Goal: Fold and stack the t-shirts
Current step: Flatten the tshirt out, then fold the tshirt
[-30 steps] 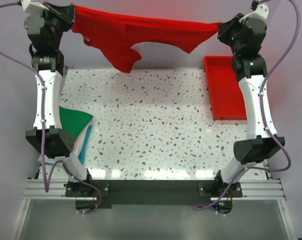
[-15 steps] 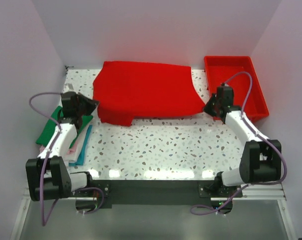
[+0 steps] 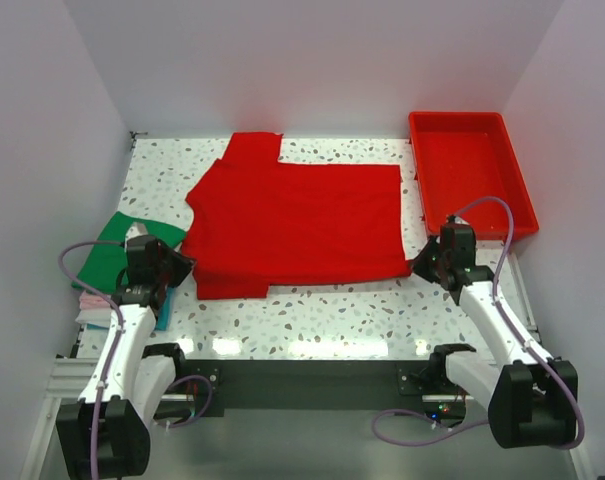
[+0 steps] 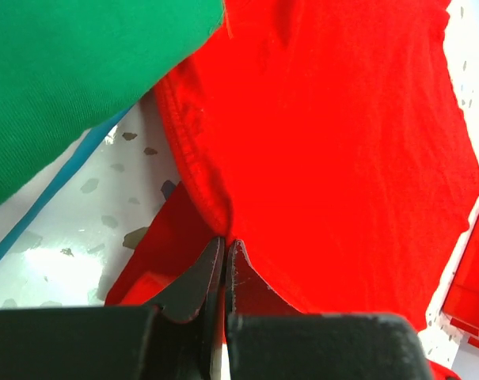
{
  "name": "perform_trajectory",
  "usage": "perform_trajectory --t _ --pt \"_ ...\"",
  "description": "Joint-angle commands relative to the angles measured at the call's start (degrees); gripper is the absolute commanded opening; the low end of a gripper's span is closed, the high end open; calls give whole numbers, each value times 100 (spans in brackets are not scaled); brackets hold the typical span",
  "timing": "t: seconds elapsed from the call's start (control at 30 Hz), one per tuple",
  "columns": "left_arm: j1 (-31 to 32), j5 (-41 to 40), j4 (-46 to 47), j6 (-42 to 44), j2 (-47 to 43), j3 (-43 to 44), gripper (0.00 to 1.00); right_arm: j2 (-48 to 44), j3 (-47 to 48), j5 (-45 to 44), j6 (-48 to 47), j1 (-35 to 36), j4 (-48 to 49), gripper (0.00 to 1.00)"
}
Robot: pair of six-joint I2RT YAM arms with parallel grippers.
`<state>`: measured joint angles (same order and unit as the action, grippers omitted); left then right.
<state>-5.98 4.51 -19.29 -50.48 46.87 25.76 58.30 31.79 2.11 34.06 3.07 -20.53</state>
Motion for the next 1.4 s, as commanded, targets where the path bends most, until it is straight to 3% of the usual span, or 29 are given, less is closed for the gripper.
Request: perform_trajectory --t 0.0,0.5,0.83,1.17,1.37 --pt "-18 -109 29 -111 -12 148 0 22 300 -123 -75 -26 -47 0" --pt "-26 -3 663 -102 2483 1950 0 2149 1979 -97 118 -70 348 0" --pt "18 146 1094 -129 4074 2732 0 3090 2296 -88 241 -140 603 0" --pt "18 208 1349 -129 4541 3128 7 3460 2577 -9 206 -237 665 1" --pt "18 208 1270 -24 4831 3514 6 3635 2868 44 188 -254 577 2"
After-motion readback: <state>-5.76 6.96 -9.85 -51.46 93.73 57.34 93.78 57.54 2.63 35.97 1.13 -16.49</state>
